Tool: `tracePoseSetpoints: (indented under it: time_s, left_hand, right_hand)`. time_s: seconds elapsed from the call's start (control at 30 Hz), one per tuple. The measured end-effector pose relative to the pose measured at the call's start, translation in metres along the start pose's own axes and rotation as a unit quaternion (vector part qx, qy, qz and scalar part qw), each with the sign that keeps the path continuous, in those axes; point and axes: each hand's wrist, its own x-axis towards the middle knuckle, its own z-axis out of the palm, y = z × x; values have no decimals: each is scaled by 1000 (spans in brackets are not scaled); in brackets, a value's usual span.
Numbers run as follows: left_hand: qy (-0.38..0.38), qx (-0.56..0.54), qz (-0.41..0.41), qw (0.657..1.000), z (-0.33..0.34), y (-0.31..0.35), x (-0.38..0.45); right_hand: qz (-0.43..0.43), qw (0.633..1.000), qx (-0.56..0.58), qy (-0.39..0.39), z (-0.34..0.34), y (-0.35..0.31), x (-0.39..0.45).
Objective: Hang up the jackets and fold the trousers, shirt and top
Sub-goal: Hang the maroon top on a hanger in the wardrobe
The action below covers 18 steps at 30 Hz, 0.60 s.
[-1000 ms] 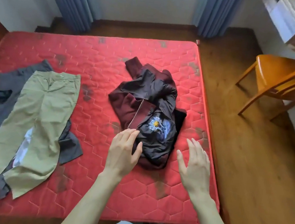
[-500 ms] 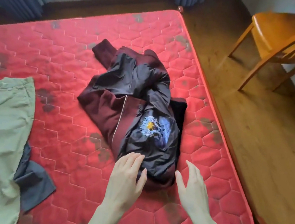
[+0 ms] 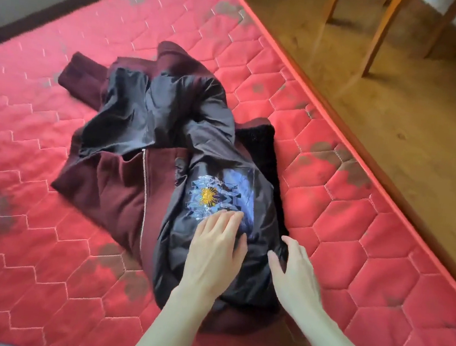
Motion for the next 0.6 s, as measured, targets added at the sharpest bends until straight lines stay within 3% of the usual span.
tracePoseSetpoints:
  time_s: [0.17,0.27,0.4,0.47,0.6]
  left_hand:
    - [-7,34,72,997,11,-2,52]
    - [-18,133,137,981,11,1,91]
    - [-143,284,258,912,10,-1,141]
    - [-216,306,295,879,9,-7,156]
    - [-253,313,253,880,-3,-8,170]
  right_hand:
    - [-21,997,-10,70,13,-1,18]
    - [-13,994,-28,107,17,-8,28]
    - [-22,993,-69,96,19,-17,39]
    - [-14,995,-65,77,16,-20,47]
    - [-26,997,-61,37,9,-25,58]
